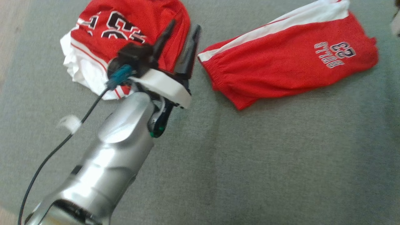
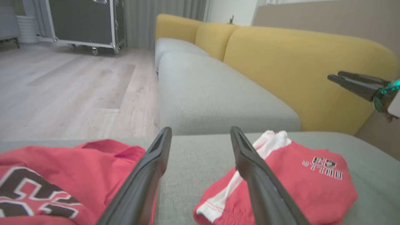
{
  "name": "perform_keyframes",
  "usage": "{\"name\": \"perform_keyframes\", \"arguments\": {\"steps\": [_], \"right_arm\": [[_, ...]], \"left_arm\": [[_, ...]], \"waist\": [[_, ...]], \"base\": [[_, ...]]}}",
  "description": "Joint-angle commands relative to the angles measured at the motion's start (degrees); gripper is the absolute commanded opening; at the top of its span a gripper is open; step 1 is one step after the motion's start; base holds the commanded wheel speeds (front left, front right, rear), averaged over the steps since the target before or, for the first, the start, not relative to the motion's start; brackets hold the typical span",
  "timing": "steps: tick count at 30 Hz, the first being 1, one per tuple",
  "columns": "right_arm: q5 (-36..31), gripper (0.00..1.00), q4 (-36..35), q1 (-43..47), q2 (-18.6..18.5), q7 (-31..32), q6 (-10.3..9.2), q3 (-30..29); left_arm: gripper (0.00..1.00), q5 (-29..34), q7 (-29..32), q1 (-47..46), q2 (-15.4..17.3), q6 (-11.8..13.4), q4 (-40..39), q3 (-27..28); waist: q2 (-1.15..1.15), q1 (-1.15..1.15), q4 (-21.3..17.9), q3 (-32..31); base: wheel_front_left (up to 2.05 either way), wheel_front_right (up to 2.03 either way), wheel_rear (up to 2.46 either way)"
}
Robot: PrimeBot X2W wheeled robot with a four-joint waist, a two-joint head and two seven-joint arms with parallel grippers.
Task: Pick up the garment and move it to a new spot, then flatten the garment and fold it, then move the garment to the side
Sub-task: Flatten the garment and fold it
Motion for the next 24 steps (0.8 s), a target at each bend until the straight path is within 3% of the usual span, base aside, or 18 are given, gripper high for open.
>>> {"name": "perform_keyframes", "arguments": {"steps": [1, 5, 9, 14, 24], "right_arm": [[0.43, 1.00, -2.63, 2.18, 0.47, -0.61, -0.05, -0.22], [0.63, 1.00, -12.82, 8.26, 0.23, -0.67, -0.05, -5.74], [-0.85, 1.00, -21.01, 18.05, 2.43, -0.68, -0.05, -13.22], [-5.37, 1.00, -30.81, 36.24, 10.23, -0.69, -0.05, -22.54], [-12.26, 1.00, -39.26, 54.28, 21.09, -0.69, -0.05, -30.49]], "left_arm": [[1.00, 0.94, -0.52, 0.33, 2.24, 0.71, -2.66, 3.18], [1.00, 4.99, -0.52, 6.47, 3.71, 1.30, -9.24, 9.55], [1.00, 8.06, -0.53, 13.63, 3.97, 1.01, -14.30, 15.28], [1.00, 12.69, -0.53, 26.12, 2.77, -0.18, -20.72, 23.12], [1.00, 17.95, -0.53, 40.02, 0.54, -1.70, -23.79, 28.55]], "waist": [[0.00, 0.01, -1.90, -2.45], [0.00, 0.01, -4.27, -6.07], [0.00, 0.01, -6.44, -10.20], [0.00, 0.01, -9.70, -16.18], [0.00, 0.01, -12.79, -20.20]], "base": [[0.00, 0.00, 0.00], [0.00, 0.00, 0.00], [0.00, 0.00, 0.00], [0.00, 0.00, 0.00], [0.00, 0.00, 0.00]]}}
